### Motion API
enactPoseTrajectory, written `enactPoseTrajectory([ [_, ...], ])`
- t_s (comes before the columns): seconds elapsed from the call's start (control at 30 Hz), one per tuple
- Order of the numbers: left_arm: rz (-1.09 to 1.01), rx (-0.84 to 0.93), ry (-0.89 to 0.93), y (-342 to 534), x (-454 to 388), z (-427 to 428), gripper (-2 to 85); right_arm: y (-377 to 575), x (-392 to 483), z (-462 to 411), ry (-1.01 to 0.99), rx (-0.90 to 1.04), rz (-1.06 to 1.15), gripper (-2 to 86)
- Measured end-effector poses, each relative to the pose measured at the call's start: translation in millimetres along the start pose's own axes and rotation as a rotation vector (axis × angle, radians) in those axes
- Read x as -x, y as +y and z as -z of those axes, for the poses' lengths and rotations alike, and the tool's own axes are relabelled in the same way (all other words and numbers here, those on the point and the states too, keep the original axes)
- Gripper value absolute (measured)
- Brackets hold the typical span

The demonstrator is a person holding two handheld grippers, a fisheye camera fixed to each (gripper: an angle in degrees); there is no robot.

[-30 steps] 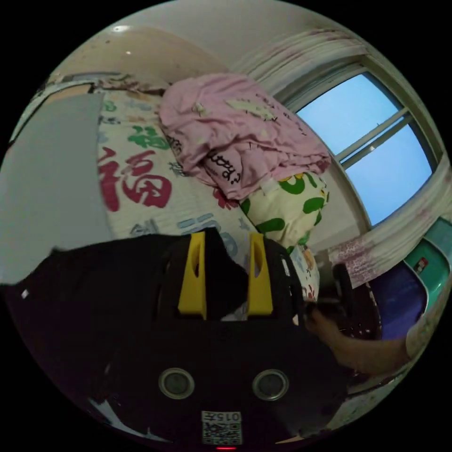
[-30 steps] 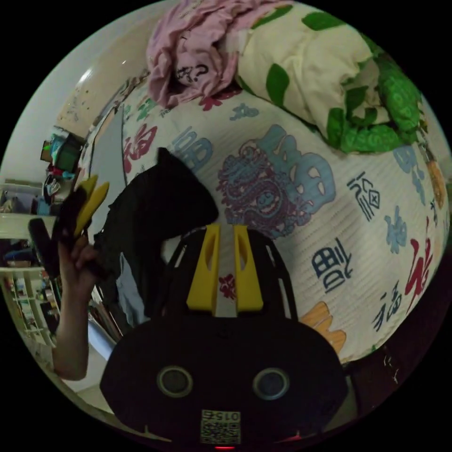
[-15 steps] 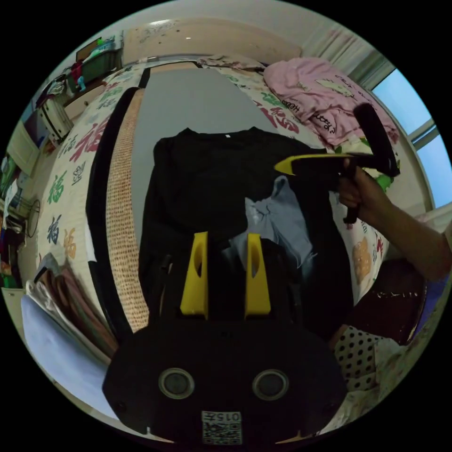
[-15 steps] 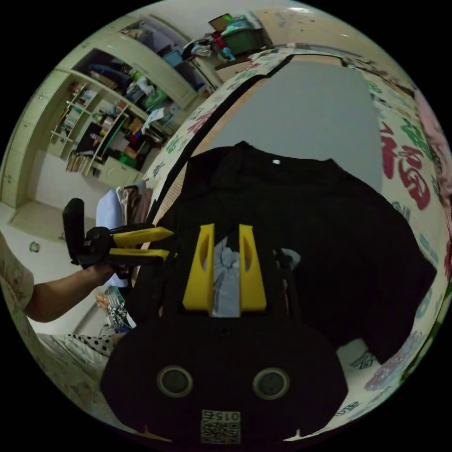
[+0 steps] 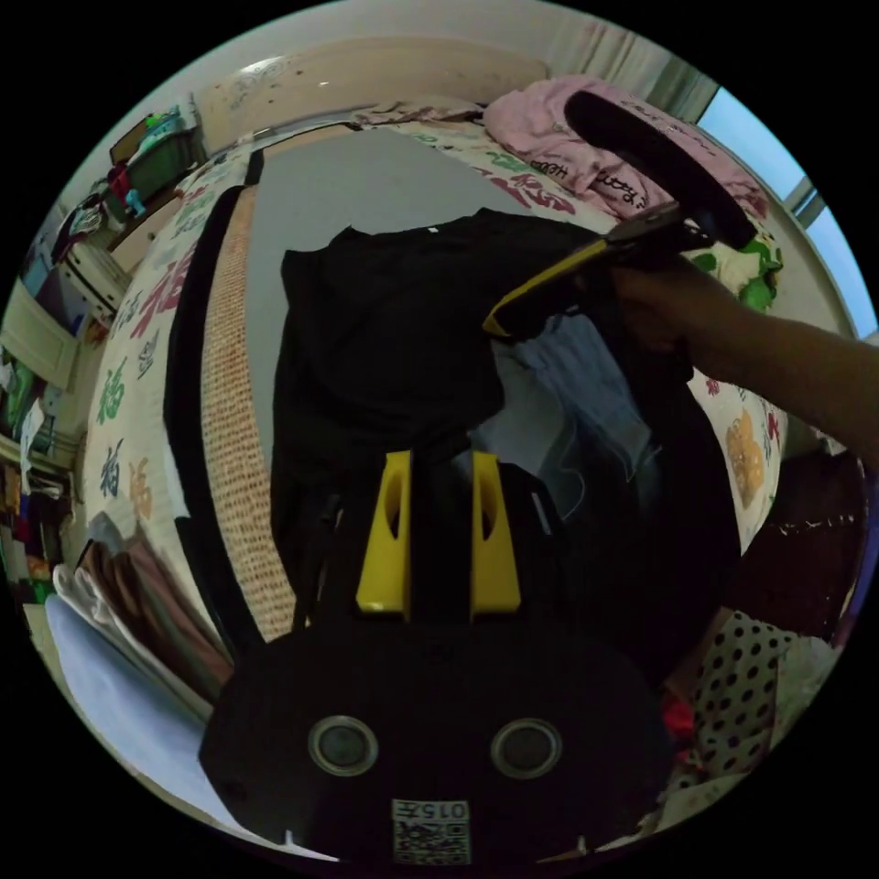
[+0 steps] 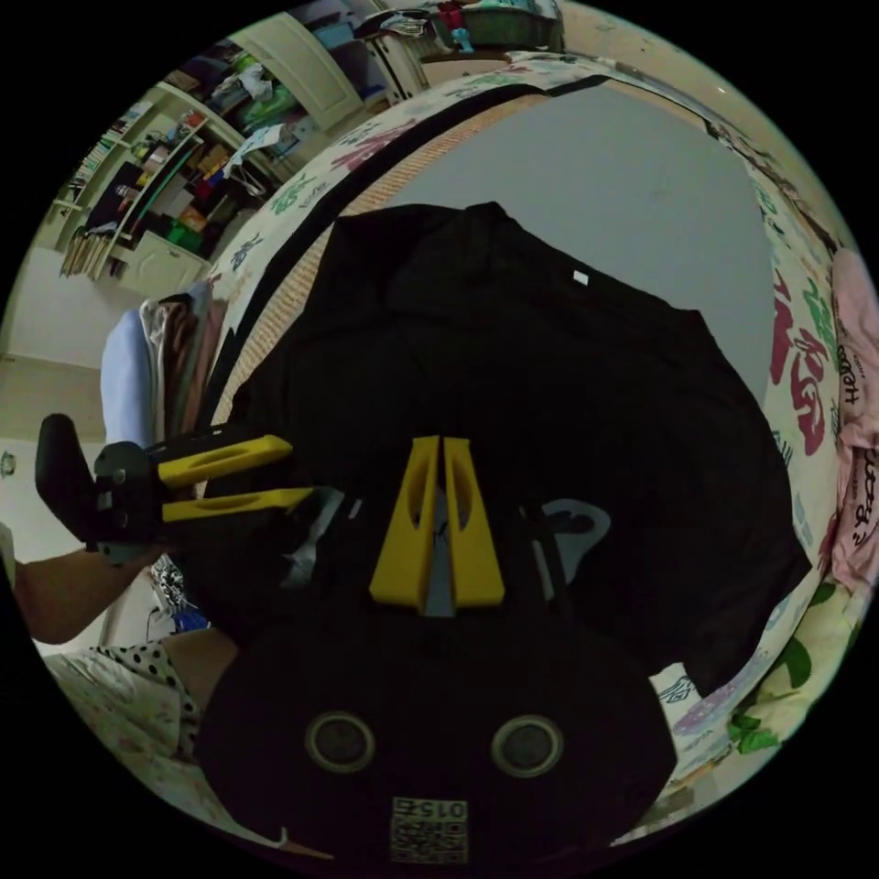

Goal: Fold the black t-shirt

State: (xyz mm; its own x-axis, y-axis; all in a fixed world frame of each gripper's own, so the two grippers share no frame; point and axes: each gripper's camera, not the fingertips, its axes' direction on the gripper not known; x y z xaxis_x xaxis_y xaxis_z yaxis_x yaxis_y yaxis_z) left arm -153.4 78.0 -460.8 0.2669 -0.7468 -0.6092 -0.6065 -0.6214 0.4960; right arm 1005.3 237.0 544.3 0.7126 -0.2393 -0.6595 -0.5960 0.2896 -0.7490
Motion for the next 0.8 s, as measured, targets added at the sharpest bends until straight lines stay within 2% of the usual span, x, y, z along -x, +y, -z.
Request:
enactPoseTrajectory([
  [0.07,0.008,-0.028,-0.016,3,1,-9,5.5,-12,0,-3,-0.005,-0.003,-0.016,-0.1],
  [0.23,0.127,-0.093,0.088,16,29,-6,0.1,-59,4,19,-0.044,-0.118,-0.032,-0.4],
  [0.33,0.344,-0.258,0.177,41,72,21,-0.4,-121,22,31,-0.118,-0.209,0.002,-0.4],
  [0.4,0.57,-0.44,0.244,78,112,38,-0.5,-168,43,29,-0.177,-0.258,0.044,-0.3],
  [0.5,0.832,-0.579,0.175,122,149,42,-0.5,-247,98,-2,-0.27,-0.297,0.156,-0.1],
  [0.63,1.001,-0.536,-0.011,136,170,24,-0.3,-323,179,-83,-0.348,-0.23,0.265,1.9],
  [0.7,1.088,-0.424,-0.069,136,176,4,0.1,-332,194,-104,-0.359,-0.178,0.254,4.6],
  [0.8,1.038,-0.389,-0.108,131,166,1,0.5,-305,182,-89,-0.323,-0.268,0.23,6.7],
])
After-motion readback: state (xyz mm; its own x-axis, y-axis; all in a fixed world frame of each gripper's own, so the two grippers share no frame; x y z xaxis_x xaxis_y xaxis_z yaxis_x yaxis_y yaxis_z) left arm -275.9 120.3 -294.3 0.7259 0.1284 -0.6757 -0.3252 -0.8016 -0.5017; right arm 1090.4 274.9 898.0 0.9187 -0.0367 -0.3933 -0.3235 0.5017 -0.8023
